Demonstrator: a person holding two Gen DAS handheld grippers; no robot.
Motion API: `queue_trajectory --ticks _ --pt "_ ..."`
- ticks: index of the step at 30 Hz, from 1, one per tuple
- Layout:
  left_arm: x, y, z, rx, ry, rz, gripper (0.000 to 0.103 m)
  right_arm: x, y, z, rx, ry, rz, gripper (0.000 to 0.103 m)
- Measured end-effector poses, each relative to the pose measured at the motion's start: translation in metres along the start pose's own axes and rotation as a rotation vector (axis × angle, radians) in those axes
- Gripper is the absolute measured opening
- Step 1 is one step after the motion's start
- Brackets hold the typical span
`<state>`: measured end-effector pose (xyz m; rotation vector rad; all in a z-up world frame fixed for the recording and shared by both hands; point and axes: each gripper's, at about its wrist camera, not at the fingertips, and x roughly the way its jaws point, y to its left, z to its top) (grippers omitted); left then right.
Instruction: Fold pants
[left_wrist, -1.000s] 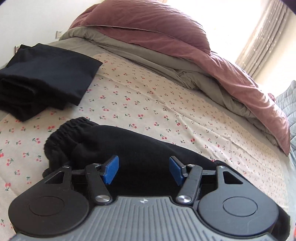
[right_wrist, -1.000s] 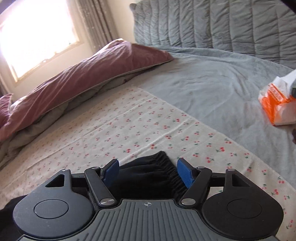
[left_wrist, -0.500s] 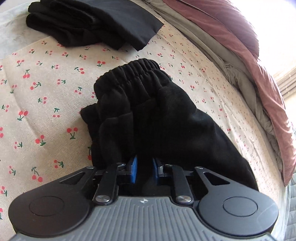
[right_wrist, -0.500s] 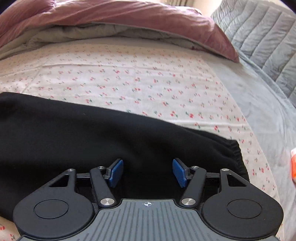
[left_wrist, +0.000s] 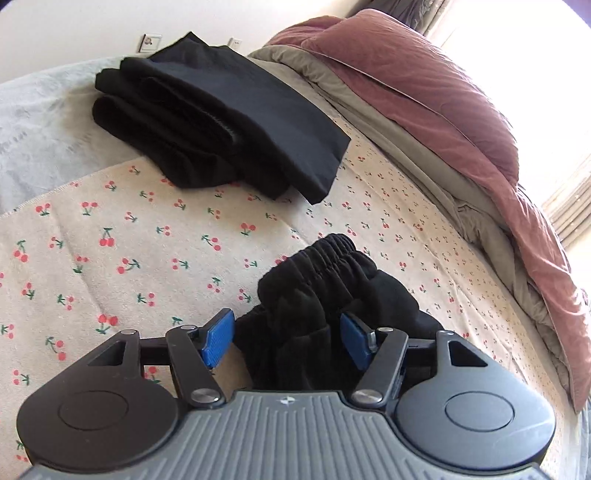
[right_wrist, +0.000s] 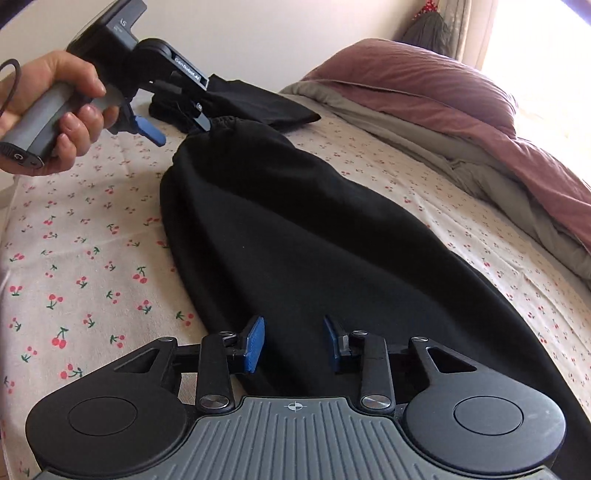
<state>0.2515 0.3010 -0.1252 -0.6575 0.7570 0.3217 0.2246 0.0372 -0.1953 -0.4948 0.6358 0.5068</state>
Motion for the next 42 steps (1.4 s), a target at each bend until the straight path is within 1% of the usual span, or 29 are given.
queue_trajectory --ticks 1,2,3,4,5,6,8,9,11,13,14,16,17,20,21,23,27,29,30,31,32,34,36,38,39,40,41,42 --pt "0.004 -0.003 0.000 0.009 -0.005 0.013 0.069 0.005 0.001 0.003 0.007 0.004 -0.001 0.028" --pt "0.008 -0.005 -0.001 0.025 -0.018 0.042 0.069 0.010 0.002 0.006 0.009 0.013 0.012 0.026" --pt "0.009 -0.008 -0.002 0.049 -0.029 0.066 0.058 0.015 0.004 0.007 0.000 0.026 0.019 0.020" --pt "0.011 -0.011 -0.003 0.074 -0.031 0.076 0.047 0.018 0.009 0.006 -0.022 0.042 0.026 0.007" --pt "0.010 -0.014 -0.004 0.096 -0.037 0.090 0.035 0.021 0.012 0.006 -0.043 0.049 0.031 0.000" --pt "0.008 -0.017 -0.005 0.115 -0.049 0.085 0.029 0.021 0.014 0.006 -0.057 0.052 0.025 0.000" --pt "-0.003 -0.021 -0.004 0.143 -0.083 0.079 0.025 0.018 0.011 0.009 -0.039 0.053 0.026 0.000" --pt "-0.009 -0.021 -0.004 0.146 -0.092 0.074 0.023 0.008 0.011 0.009 -0.016 0.038 0.034 0.000" --pt "-0.020 -0.016 -0.002 0.113 -0.092 0.049 0.023 -0.009 0.007 0.011 0.028 0.001 0.076 0.000" --pt "-0.024 -0.008 -0.005 0.079 -0.072 0.046 0.023 -0.024 0.008 0.008 0.039 -0.021 0.095 0.000" --pt "-0.021 -0.006 -0.008 0.077 -0.057 0.056 0.023 -0.026 0.010 0.005 0.025 -0.023 0.075 0.000" --pt "-0.013 -0.003 -0.014 0.079 -0.018 0.081 0.023 -0.017 0.018 0.000 -0.037 -0.024 -0.025 0.001" --pt "-0.011 -0.002 -0.015 0.081 -0.011 0.092 0.023 -0.010 0.021 -0.002 -0.065 -0.014 -0.043 0.009" --pt "-0.012 0.003 -0.011 0.053 -0.018 0.067 0.023 0.001 0.026 -0.005 -0.086 0.022 -0.002 0.022" --pt "-0.013 0.003 -0.010 0.049 -0.018 0.064 0.023 0.005 0.028 -0.006 -0.088 0.032 -0.006 0.025" --pt "-0.011 0.002 -0.009 0.046 -0.017 0.067 0.023 0.011 0.032 -0.007 -0.114 0.046 -0.035 0.025" --pt "-0.008 0.005 -0.004 0.021 -0.014 0.052 0.022 0.014 0.039 -0.008 -0.146 0.052 -0.057 0.025" --pt "-0.006 0.007 -0.002 0.002 -0.008 0.046 0.022 0.020 0.039 -0.007 -0.135 0.069 -0.054 0.025" --pt "-0.006 0.006 -0.002 0.002 -0.008 0.050 0.022 0.023 0.039 -0.007 -0.123 0.077 -0.046 0.021" --pt "-0.006 0.005 -0.003 0.007 -0.010 0.053 0.022 0.024 0.035 -0.005 -0.103 0.085 -0.023 0.007" --pt "-0.007 0.004 -0.002 0.016 -0.012 0.050 0.022 0.024 0.032 -0.003 -0.089 0.091 -0.028 0.003" --pt "-0.012 0.006 -0.001 0.009 -0.015 0.034 0.022 0.014 0.031 0.001 -0.074 0.073 -0.043 0.001" --pt "-0.018 0.010 0.000 -0.003 -0.014 0.020 0.022 -0.010 0.028 0.006 -0.033 0.023 -0.045 0.002" --pt "-0.020 0.011 -0.004 0.005 -0.012 0.031 0.022 -0.031 0.025 0.004 0.002 0.006 -0.028 0.002" --pt "-0.017 0.012 -0.008 0.003 0.009 0.048 0.022 -0.035 0.024 0.002 0.023 0.011 -0.010 0.002" --pt "-0.013 0.014 -0.011 -0.005 0.031 0.069 0.022 -0.033 0.024 -0.002 0.035 0.033 0.009 0.002" --pt "-0.008 0.015 -0.015 -0.011 0.057 0.095 0.023 -0.027 0.027 -0.007 0.026 0.058 0.014 0.002" --pt "-0.008 0.016 -0.016 -0.008 0.063 0.104 0.024 -0.019 0.030 -0.013 0.016 0.083 0.012 0.002"
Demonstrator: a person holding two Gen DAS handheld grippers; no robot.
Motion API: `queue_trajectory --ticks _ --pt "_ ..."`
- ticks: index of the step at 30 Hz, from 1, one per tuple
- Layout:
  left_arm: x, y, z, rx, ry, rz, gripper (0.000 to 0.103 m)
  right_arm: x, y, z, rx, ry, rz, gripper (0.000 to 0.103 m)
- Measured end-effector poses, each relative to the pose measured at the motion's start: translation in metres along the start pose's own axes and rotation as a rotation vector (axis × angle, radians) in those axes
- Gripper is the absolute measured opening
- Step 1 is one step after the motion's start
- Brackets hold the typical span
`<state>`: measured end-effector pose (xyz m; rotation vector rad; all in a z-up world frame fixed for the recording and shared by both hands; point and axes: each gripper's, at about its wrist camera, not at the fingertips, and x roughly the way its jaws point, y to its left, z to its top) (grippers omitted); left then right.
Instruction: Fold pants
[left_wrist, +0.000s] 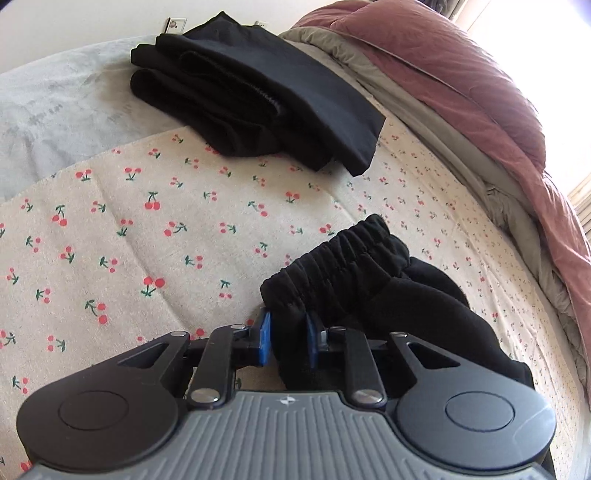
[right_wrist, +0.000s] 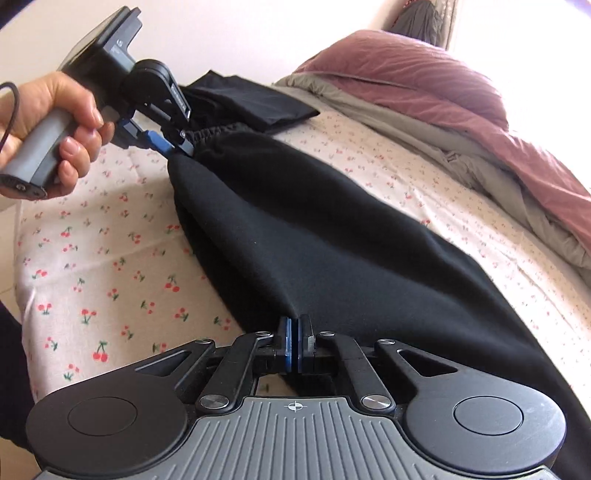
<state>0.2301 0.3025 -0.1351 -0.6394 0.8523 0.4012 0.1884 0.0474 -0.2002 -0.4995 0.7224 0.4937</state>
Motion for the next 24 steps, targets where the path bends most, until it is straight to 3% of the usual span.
queue_trajectory --ticks 5,8,9,11,13,15,16,19,23,24 --pt "-0.007 -0.001 -0.004 0.045 -0.024 0.044 0.026 0.002 0.003 -0.008 0.052 0.004 0.016 0.003" --pt "0.001 -0.007 0.001 0.079 0.004 0.052 0.053 0.011 -0.007 -0.010 0.094 0.030 0.034 0.004" --pt "-0.001 -0.005 0.005 0.060 0.002 0.043 0.056 0.018 -0.011 -0.011 0.120 0.040 0.046 0.004" --pt "-0.015 0.004 0.011 -0.035 -0.075 0.027 0.056 0.020 -0.014 -0.012 0.150 0.033 0.059 0.004" --pt "-0.035 0.003 0.017 -0.050 -0.224 0.051 0.056 0.020 -0.015 -0.013 0.166 0.028 0.064 0.006" --pt "-0.049 -0.014 0.021 0.043 -0.324 -0.011 0.057 0.020 -0.015 -0.014 0.169 0.018 0.061 0.008" --pt "-0.051 -0.029 0.021 0.132 -0.329 -0.080 0.058 0.019 -0.014 -0.015 0.174 0.014 0.059 0.008" --pt "-0.042 -0.071 0.007 0.307 -0.269 -0.240 0.058 0.011 -0.021 -0.014 0.201 0.014 0.089 0.013" --pt "-0.002 -0.110 -0.013 0.383 -0.061 -0.258 0.064 -0.016 -0.053 -0.013 0.343 -0.044 0.174 0.032" --pt "0.009 -0.115 -0.016 0.394 -0.011 -0.225 0.066 -0.022 -0.064 -0.013 0.373 -0.062 0.181 0.034"
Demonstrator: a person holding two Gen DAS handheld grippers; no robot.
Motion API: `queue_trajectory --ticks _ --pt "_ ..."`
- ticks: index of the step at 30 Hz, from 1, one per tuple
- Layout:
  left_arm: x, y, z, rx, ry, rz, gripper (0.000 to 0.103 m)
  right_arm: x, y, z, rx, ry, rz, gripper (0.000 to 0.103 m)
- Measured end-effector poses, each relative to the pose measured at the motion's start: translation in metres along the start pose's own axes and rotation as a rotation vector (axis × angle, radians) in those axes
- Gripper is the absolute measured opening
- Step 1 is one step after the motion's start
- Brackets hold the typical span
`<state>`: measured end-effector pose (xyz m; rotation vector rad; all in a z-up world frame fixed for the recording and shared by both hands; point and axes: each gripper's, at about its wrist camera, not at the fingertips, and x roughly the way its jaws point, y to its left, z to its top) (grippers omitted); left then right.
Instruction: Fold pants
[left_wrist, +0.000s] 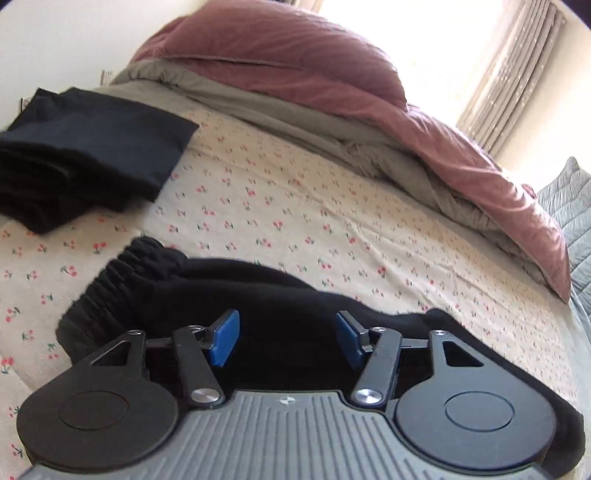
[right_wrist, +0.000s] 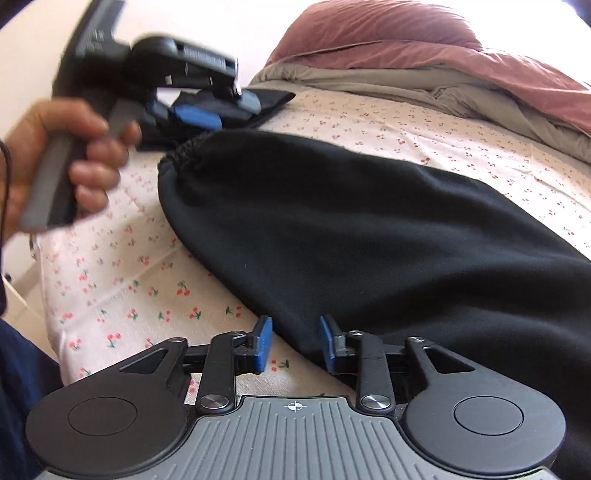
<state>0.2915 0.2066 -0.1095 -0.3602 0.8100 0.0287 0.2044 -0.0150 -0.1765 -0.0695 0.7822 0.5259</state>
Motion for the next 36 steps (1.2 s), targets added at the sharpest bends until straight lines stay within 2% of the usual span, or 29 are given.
queue_trajectory --ticks 2,4,6,7,9,11,13,14,15,16,19,21,25,28,32,34,36 --pt "0.025 0.001 -0.005 -0.026 0.105 0.093 0.066 -0.013 -0.020 0.007 0.064 -0.032 0.012 0.034" --pt "0.038 0.011 -0.011 -0.077 0.145 0.103 0.066 -0.020 -0.041 0.013 0.120 -0.063 -0.007 0.034" --pt "0.041 0.014 -0.013 -0.079 0.143 0.121 0.065 -0.017 -0.059 0.013 0.167 -0.070 -0.026 0.035" --pt "0.041 0.013 -0.012 -0.082 0.140 0.127 0.065 -0.009 -0.070 0.010 0.191 -0.041 -0.046 0.037" --pt "0.037 0.011 -0.010 -0.086 0.122 0.127 0.065 0.014 -0.081 -0.005 0.198 0.087 -0.099 0.037" --pt "0.034 0.007 -0.007 -0.081 0.096 0.101 0.065 0.012 -0.079 -0.019 0.146 0.044 -0.094 0.038" --pt "0.030 0.001 -0.005 -0.043 0.087 0.031 0.070 0.009 -0.075 -0.020 0.131 0.061 -0.104 0.039" --pt "0.031 -0.003 -0.004 -0.029 0.081 0.008 0.077 0.008 -0.073 -0.018 0.134 0.074 -0.109 0.039" --pt "0.032 -0.008 -0.005 -0.018 0.073 0.007 0.083 0.009 -0.072 -0.016 0.123 0.088 -0.115 0.039" --pt "0.034 -0.012 -0.006 -0.005 0.075 0.018 0.085 0.009 -0.070 -0.013 0.105 0.100 -0.119 0.039" --pt "0.054 -0.015 -0.012 0.008 0.156 0.079 0.088 0.007 -0.073 -0.006 0.115 0.103 -0.081 0.041" --pt "0.061 -0.013 -0.016 0.010 0.156 0.077 0.097 0.004 -0.083 0.000 0.141 0.077 -0.066 0.048" --pt "0.062 -0.026 -0.016 0.084 0.167 0.116 0.098 0.002 -0.104 0.025 0.142 0.007 -0.076 0.056" --pt "0.063 -0.020 -0.012 0.055 0.166 0.097 0.099 0.009 -0.139 0.054 0.196 -0.032 -0.083 0.060" --pt "0.061 -0.012 -0.008 0.000 0.173 0.062 0.099 0.048 -0.188 0.094 0.250 0.006 -0.064 0.060" --pt "0.061 -0.013 -0.009 0.004 0.172 0.059 0.099 0.074 -0.204 0.113 0.235 0.039 -0.082 0.060" --pt "0.063 -0.016 -0.011 0.030 0.175 0.068 0.100 0.099 -0.216 0.127 0.243 0.067 -0.039 0.062"
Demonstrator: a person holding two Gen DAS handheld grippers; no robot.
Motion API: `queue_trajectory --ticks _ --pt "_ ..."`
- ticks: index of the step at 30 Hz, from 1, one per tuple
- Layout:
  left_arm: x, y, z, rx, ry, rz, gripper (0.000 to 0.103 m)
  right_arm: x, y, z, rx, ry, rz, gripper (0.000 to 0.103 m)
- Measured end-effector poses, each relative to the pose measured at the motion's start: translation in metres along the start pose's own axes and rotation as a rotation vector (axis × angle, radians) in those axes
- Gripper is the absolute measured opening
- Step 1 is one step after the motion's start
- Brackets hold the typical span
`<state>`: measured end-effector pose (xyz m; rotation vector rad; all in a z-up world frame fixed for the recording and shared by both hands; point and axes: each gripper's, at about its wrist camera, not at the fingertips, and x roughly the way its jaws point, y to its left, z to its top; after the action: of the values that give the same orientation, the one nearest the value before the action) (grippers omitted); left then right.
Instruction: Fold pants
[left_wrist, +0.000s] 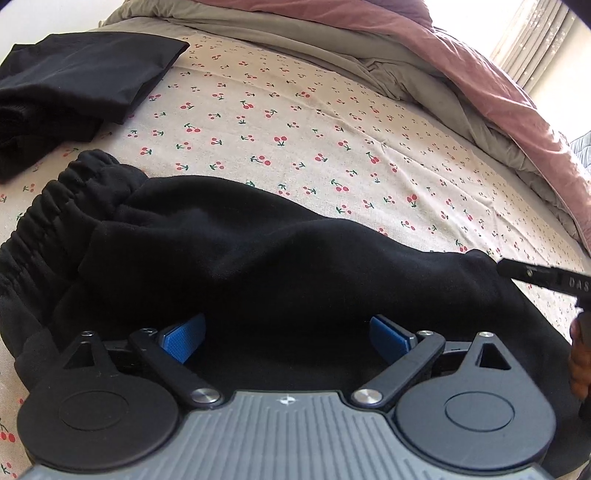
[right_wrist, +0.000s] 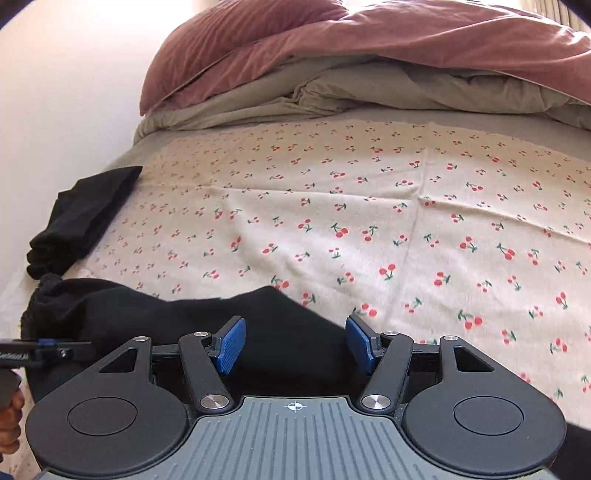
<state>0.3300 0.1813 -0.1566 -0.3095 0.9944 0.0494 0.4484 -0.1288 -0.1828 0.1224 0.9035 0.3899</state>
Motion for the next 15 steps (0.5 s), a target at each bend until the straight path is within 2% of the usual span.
queue_trajectory --ticks 1,3,5,6,7,11,15 --pt "0.001 -0.002 -0.001 0.015 0.000 0.006 0.101 0.010 -0.003 0.006 0.015 0.020 0.027 0.066" --pt "0.001 -0.006 -0.001 0.039 0.001 0.013 0.102 0.032 -0.007 0.009 0.052 0.074 0.077 0.068" --pt "0.003 -0.005 0.000 0.043 0.003 0.010 0.102 0.030 0.004 0.005 -0.023 0.063 0.080 0.064" --pt "0.002 -0.004 0.001 0.033 0.003 0.004 0.103 0.023 0.010 0.000 -0.050 0.057 0.110 0.042" --pt "0.002 -0.003 0.002 0.022 0.004 -0.001 0.103 0.015 0.014 -0.005 -0.065 0.044 0.131 0.029" --pt "0.001 -0.001 0.002 -0.006 0.000 -0.006 0.103 -0.018 0.031 -0.032 -0.179 0.004 0.199 0.029" --pt "0.001 -0.007 -0.002 0.030 -0.004 0.025 0.103 -0.041 0.044 -0.055 -0.271 -0.012 0.250 0.032"
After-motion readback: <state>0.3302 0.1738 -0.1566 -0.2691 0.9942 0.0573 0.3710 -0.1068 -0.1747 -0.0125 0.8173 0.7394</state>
